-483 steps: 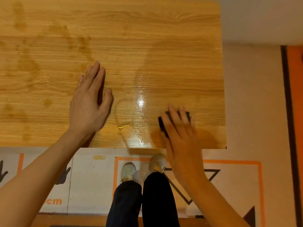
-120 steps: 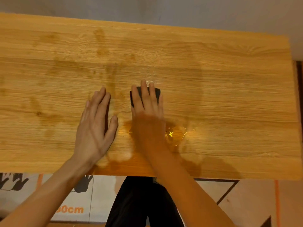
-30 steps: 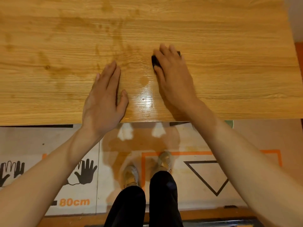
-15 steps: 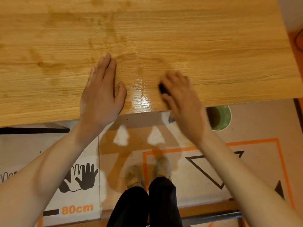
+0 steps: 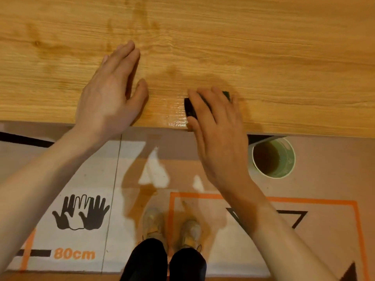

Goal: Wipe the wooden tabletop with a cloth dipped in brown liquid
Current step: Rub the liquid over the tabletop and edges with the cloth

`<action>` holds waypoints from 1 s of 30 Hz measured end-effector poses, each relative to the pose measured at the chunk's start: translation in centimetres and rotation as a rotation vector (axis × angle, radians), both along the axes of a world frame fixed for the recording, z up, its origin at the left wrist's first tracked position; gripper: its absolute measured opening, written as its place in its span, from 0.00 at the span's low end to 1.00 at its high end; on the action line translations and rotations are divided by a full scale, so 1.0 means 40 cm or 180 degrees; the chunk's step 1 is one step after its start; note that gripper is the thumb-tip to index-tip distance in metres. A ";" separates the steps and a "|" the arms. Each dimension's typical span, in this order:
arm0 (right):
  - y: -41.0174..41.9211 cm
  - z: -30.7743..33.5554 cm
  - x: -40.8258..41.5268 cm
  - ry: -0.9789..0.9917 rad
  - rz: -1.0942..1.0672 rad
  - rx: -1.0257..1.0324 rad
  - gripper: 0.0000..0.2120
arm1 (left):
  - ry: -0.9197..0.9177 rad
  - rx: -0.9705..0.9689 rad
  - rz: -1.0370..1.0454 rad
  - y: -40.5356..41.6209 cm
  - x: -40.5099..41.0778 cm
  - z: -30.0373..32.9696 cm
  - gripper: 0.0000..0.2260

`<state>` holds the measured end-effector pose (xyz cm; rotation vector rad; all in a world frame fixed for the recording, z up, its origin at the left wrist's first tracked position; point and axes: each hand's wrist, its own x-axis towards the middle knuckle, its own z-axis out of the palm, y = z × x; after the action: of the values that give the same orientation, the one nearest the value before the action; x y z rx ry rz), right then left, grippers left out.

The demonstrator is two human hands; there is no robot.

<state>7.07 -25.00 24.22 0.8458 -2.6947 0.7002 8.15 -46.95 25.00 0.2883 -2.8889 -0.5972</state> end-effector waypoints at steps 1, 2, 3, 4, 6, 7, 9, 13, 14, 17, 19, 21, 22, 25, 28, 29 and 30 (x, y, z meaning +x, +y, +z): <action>0.058 -0.006 -0.013 0.0107 -0.0067 0.0010 0.19 | -0.0001 -0.0023 0.0017 0.002 0.001 0.002 0.28; 0.122 -0.014 -0.028 0.0206 -0.0286 -0.0053 0.19 | 0.0004 -0.0047 0.0021 0.005 0.002 0.002 0.28; 0.184 -0.023 -0.044 0.0307 -0.0571 -0.0183 0.20 | 0.0010 -0.0063 0.0029 0.007 0.004 0.002 0.28; 0.233 -0.036 -0.057 0.0406 -0.0853 -0.0349 0.20 | 0.0019 -0.0065 0.0042 0.007 0.005 0.002 0.28; 0.275 -0.077 -0.071 0.0591 -0.1199 -0.0737 0.21 | 0.0042 -0.0043 0.0054 0.008 0.005 0.000 0.28; 0.263 -0.096 -0.071 0.0689 -0.1320 -0.0904 0.22 | 0.0057 -0.0035 0.0053 0.007 0.005 -0.001 0.29; 0.194 -0.119 -0.060 0.0841 -0.1588 -0.1202 0.23 | 0.0098 -0.0034 0.0034 0.001 0.002 -0.003 0.29; -0.007 -0.143 0.022 0.0874 -0.1252 -0.1241 0.20 | 0.0112 -0.0073 0.0001 -0.004 0.000 -0.011 0.30; -0.051 -0.147 0.044 0.0929 -0.1044 -0.1163 0.19 | 0.0126 -0.0106 -0.0012 -0.005 0.000 -0.013 0.29; -0.074 -0.149 0.053 0.1349 -0.0396 -0.0737 0.20 | 0.0171 -0.0179 -0.0030 -0.010 0.005 -0.015 0.29; 0.024 -0.154 0.012 0.1481 -0.0095 -0.0453 0.20 | 0.0158 -0.0146 -0.0059 -0.010 0.008 -0.013 0.29; 0.151 -0.156 -0.027 0.1311 -0.0288 -0.0360 0.23 | 0.0137 -0.0137 -0.0081 -0.008 0.010 -0.013 0.29; 0.202 -0.155 -0.037 0.1235 -0.0477 -0.0417 0.22 | 0.0139 -0.0145 -0.0070 -0.009 0.011 -0.013 0.29; 0.225 -0.148 -0.028 0.1085 -0.0756 -0.0655 0.19 | 0.0176 -0.0195 -0.0029 -0.009 0.008 -0.016 0.29; 0.105 -0.141 0.008 0.1037 -0.0567 -0.0685 0.21 | 0.0162 -0.0186 0.0005 -0.009 0.006 -0.014 0.29; 0.049 -0.138 0.024 0.1098 -0.0465 -0.0644 0.21 | 0.0150 -0.0164 0.0022 -0.009 0.006 -0.013 0.29; -0.003 -0.133 0.039 0.1194 -0.0338 -0.0595 0.19 | 0.0146 -0.0144 0.0030 -0.007 0.004 -0.013 0.29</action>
<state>8.64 -25.12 18.89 0.7014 -2.2829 0.6794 8.32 -47.24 24.48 0.2778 -2.8512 -0.5289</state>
